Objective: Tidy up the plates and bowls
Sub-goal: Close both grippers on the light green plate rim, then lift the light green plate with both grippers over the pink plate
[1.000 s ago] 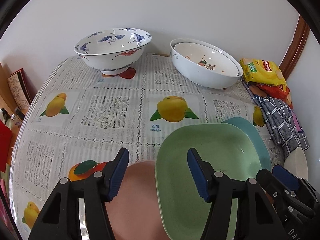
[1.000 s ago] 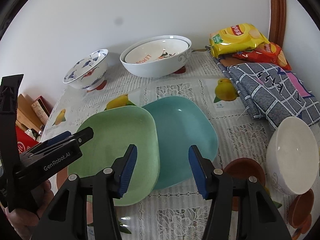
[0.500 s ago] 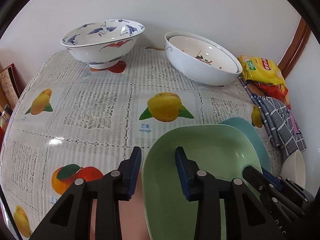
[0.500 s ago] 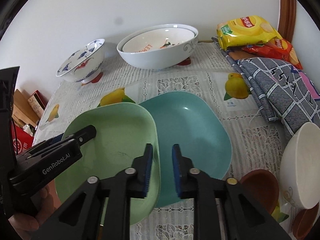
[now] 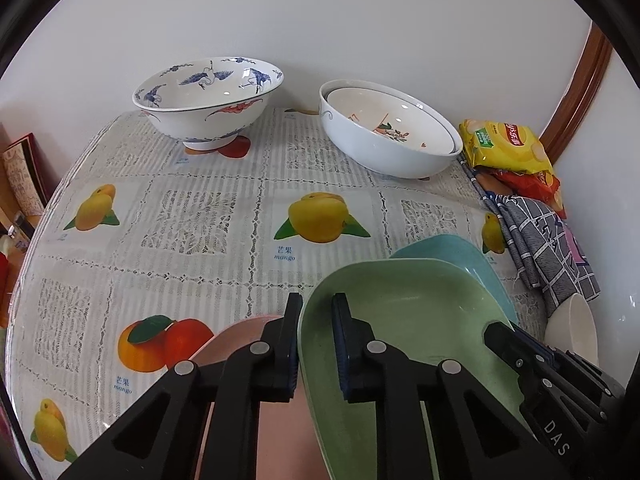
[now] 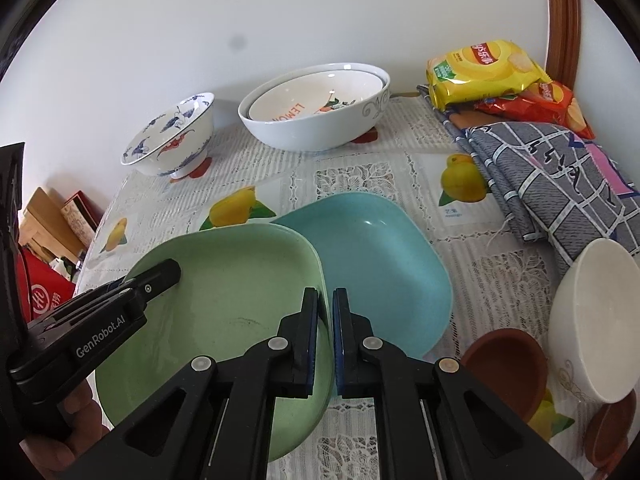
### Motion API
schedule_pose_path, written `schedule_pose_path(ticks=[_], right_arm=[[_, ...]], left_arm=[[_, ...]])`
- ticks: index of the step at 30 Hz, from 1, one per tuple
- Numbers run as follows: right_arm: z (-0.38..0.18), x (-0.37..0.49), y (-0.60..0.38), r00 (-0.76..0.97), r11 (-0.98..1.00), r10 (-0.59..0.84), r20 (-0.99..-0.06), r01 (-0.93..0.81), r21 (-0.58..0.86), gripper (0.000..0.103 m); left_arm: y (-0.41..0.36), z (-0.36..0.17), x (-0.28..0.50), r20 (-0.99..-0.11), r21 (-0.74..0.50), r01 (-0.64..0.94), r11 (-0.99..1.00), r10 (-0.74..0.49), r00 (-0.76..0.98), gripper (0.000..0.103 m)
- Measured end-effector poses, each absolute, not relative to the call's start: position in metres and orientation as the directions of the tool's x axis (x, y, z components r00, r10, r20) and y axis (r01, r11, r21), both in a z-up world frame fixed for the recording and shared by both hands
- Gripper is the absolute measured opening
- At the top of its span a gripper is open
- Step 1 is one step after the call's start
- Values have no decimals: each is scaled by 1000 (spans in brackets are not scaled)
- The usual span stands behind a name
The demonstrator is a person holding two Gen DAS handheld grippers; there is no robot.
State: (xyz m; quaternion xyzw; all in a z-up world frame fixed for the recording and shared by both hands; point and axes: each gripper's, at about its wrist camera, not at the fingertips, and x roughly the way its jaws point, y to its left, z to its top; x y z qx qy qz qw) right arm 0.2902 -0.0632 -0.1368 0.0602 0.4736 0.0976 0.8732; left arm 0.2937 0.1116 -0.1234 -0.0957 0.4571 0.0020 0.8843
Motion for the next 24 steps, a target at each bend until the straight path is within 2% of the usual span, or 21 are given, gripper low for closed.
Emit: schedule_pose_path(ticks=[24], right_arm=[[-67,231,-75,631,964,261,-731,-131,232,7]], left_arm=[[107,-55,229,-718,-188,-85,978,-78,691,13]])
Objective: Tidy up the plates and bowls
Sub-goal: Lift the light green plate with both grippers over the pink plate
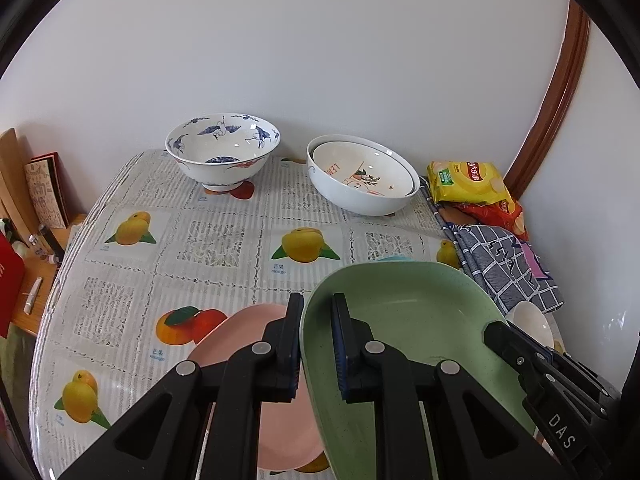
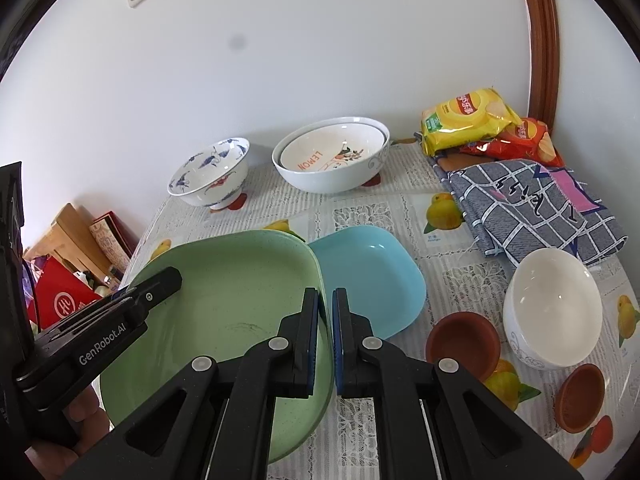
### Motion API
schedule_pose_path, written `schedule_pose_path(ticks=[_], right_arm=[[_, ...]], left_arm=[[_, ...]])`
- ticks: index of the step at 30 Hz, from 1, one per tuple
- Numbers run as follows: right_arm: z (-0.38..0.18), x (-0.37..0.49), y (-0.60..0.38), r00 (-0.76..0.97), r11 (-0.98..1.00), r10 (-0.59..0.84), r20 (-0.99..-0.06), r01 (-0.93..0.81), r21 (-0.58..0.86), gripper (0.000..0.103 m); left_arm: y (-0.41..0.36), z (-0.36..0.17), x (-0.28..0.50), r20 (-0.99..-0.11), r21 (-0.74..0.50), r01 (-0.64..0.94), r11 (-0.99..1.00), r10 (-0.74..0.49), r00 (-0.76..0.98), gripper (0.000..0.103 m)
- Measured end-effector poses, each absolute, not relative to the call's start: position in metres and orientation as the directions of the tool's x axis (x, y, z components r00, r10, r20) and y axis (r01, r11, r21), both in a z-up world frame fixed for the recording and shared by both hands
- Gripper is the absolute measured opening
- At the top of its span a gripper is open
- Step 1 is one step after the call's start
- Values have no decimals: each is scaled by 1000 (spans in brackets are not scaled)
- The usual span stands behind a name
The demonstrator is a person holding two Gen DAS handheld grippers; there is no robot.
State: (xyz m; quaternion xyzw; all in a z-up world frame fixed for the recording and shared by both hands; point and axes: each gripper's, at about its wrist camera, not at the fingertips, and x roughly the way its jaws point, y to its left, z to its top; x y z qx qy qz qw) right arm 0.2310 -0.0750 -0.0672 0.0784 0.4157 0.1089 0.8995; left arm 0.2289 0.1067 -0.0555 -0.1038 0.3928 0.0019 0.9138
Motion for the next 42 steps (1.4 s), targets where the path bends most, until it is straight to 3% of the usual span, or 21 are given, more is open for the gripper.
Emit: schedule_pose_path(ticks=[23,42], right_arm=[[-52,208,-55,639,961,275,-719,-163,223,7],[-87,207,-19,570,955,296,-766,-205,216,7]], left_arm=[[128,-46,201,-704,-212,-127,969,-61,707,13],[164,-85,195,-758,-213,-203,956,-31,651,14]])
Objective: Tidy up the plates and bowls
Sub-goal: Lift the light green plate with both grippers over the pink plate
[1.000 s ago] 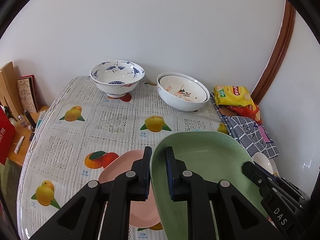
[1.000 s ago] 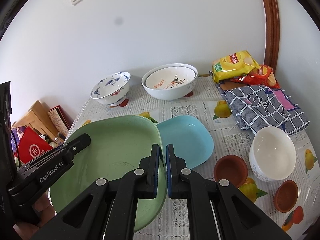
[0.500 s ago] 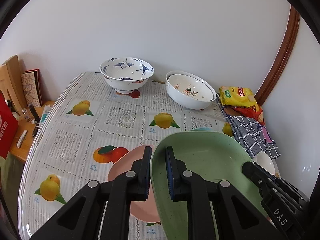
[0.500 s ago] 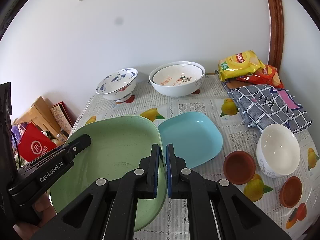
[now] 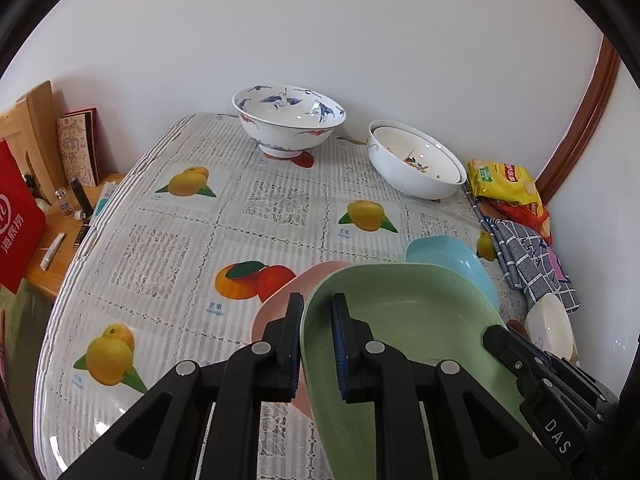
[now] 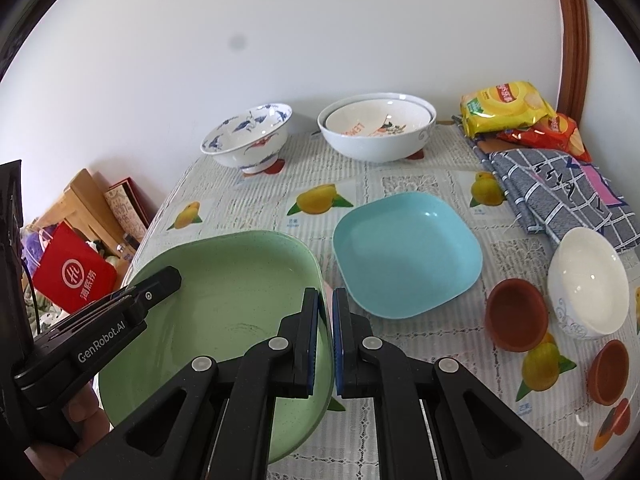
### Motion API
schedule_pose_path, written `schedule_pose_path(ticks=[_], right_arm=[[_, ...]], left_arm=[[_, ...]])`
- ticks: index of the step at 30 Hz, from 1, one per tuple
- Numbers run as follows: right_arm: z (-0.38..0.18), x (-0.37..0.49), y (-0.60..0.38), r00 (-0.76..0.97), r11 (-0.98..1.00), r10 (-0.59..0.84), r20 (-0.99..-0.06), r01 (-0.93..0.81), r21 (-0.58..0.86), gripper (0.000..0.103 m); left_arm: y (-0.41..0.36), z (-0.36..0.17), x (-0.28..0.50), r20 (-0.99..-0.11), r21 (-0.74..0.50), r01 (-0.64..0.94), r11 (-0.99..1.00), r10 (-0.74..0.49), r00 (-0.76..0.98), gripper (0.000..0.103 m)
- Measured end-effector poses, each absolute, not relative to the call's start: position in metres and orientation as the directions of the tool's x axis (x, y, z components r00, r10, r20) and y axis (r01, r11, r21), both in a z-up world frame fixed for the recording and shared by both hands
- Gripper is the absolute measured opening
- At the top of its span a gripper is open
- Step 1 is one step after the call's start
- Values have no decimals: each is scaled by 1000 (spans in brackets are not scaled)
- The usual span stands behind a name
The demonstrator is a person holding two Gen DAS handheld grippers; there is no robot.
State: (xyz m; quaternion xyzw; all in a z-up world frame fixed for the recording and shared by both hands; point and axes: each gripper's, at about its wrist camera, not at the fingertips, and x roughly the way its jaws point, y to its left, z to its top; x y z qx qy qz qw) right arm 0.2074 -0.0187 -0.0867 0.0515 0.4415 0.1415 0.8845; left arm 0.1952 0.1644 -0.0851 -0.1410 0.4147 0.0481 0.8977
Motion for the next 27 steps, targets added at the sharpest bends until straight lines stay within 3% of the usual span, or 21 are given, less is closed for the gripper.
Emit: schedule_pose_path(ticks=[27], right_arm=[[-143,248,23,479,934,321,-817,-305,188,9]], left_arm=[[195,-136,220,-822,-194,-307,932,17,569,13]])
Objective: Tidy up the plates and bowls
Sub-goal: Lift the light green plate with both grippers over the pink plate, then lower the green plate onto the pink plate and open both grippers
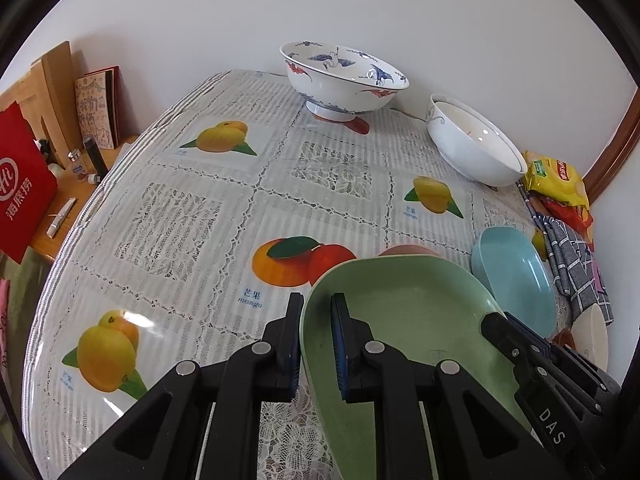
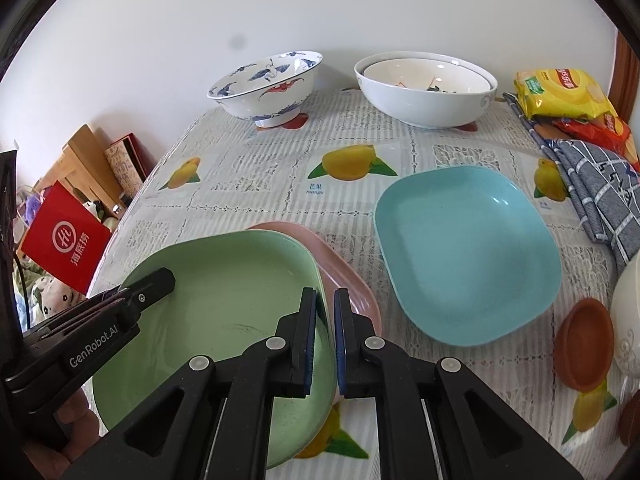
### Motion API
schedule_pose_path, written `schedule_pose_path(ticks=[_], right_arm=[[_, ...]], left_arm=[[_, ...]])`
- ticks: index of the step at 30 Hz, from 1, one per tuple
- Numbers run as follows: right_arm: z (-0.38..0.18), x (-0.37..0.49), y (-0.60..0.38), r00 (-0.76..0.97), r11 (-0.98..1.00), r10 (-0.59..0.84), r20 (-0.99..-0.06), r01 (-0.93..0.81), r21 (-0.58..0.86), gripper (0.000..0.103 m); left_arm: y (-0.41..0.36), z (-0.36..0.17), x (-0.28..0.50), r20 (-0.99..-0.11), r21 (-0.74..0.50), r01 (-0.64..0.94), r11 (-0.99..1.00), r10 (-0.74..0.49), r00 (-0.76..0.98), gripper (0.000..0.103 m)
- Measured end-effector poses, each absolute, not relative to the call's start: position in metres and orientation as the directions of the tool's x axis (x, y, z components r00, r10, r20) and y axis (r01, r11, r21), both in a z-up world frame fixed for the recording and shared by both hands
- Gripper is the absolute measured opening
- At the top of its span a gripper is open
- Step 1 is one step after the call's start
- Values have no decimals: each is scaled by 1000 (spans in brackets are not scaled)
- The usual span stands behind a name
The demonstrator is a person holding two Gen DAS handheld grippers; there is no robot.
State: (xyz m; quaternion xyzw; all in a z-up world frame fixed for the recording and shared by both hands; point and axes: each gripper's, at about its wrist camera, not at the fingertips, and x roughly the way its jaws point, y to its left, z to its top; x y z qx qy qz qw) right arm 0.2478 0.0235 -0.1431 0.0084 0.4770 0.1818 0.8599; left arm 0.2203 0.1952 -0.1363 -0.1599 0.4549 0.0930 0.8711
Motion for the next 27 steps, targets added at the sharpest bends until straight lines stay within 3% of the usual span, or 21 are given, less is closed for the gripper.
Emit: schedule_pose_path(ticks=[21,23,25,27], right_arm=[[-156,276,31,504,928,288,-814,-358,107,19],[-152,275,30,523,930,285,-803,-353,101,20],[-147,274,29,533,931,291,-795,-351,105,21],[-142,271,26,538,932,290,-791,-347,106,22]], left_arm=[[188,-151,228,-856,-170,-290,942,5,517,15],[187,-150,227,-859,-166,-279,946,0,512,18],[185,-146,224,-857,-147,-282,948,20,515,36],[184,-141,220,-847,-135,-284,949,38,530,40]])
